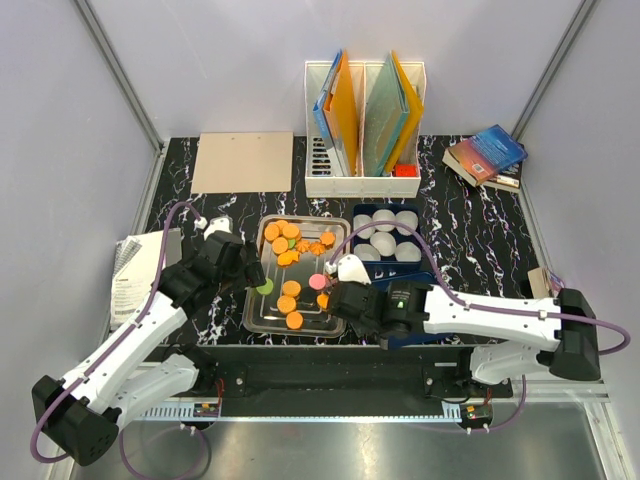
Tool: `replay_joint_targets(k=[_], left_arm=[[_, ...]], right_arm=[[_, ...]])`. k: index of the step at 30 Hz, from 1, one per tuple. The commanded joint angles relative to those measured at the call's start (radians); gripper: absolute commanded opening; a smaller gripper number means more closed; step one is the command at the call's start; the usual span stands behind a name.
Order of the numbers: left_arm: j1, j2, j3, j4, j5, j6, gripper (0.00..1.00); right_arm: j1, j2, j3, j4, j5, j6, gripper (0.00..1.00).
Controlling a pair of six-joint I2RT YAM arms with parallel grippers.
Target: Pack the cookies
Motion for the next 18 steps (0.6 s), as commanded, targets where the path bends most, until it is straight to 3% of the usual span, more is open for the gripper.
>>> replay_joint_targets(k=[1,9,11,13,15,18], left_arm=[[-0.001,-0.010,0.002,0.029,0.007,0.010,0.99],[-0.001,-0.008,0.006,0.027,0.014,0.009,0.99],[-0.001,-0.008,0.008,0.029,0.018,0.009,0.99],[-0.001,-0.008,0.009,0.029,0.024,0.007,0.99],[-0.001,-0.008,0.014,0.041,0.040,0.001,0.99],[-0.003,0.001,0.025,0.075,0.094,-0.004,0.99]], right_arm=[[0.008,-0.091,0.061,-0.013,0.101,0.036,0.32],[0.008,-0.191,0.133,-0.103,0.241,0.071,0.22],[0.006,-0.226,0.157,-0.153,0.319,0.091,0.20],[0.002,-0.247,0.173,-0.242,0.449,0.163,0.12],[-0.023,-0.289,0.182,-0.293,0.514,0.245,0.00],[-0.147,-0.364,0.150,-0.329,0.578,0.270,0.00]])
